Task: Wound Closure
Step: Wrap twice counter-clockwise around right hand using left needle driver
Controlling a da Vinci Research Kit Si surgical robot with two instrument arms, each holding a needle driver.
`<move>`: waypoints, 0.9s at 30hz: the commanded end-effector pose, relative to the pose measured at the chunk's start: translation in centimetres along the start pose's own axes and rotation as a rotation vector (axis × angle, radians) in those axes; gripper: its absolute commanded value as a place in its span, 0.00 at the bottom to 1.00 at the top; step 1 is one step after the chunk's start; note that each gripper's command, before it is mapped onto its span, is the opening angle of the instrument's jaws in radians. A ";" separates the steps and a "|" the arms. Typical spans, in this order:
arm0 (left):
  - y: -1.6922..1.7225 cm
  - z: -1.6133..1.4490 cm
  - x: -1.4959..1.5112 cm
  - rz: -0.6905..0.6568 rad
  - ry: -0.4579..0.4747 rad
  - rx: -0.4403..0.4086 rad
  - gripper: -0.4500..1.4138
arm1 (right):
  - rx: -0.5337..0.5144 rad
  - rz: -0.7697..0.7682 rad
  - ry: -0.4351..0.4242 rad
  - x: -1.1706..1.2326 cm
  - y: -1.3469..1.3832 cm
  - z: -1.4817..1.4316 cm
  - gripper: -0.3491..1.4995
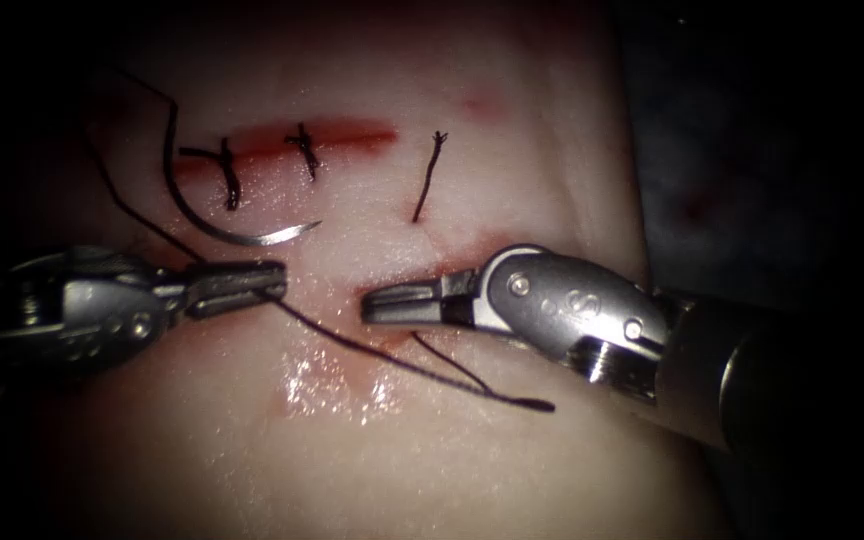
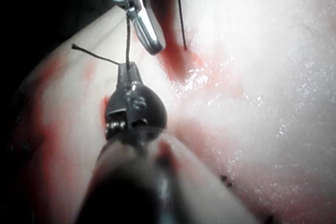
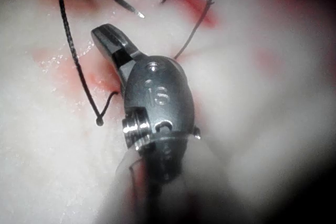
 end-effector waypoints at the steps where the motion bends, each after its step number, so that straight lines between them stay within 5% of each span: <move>1: -0.04 0.10 -0.06 -0.010 0.004 0.010 0.00 | 0.018 -0.011 0.012 -0.05 -0.03 0.14 0.00; 14: 0.01 0.46 -0.43 -0.112 -0.040 0.125 0.00 | 0.071 -0.004 0.222 0.01 -0.08 0.18 0.00; 22: 0.23 0.67 -0.58 -0.097 -0.043 0.169 0.00 | 0.009 0.055 0.451 0.02 -0.05 0.15 0.00; 27: 0.37 0.78 -0.56 -0.115 -0.052 0.187 0.00 | -0.075 0.075 0.524 0.05 -0.02 0.18 0.00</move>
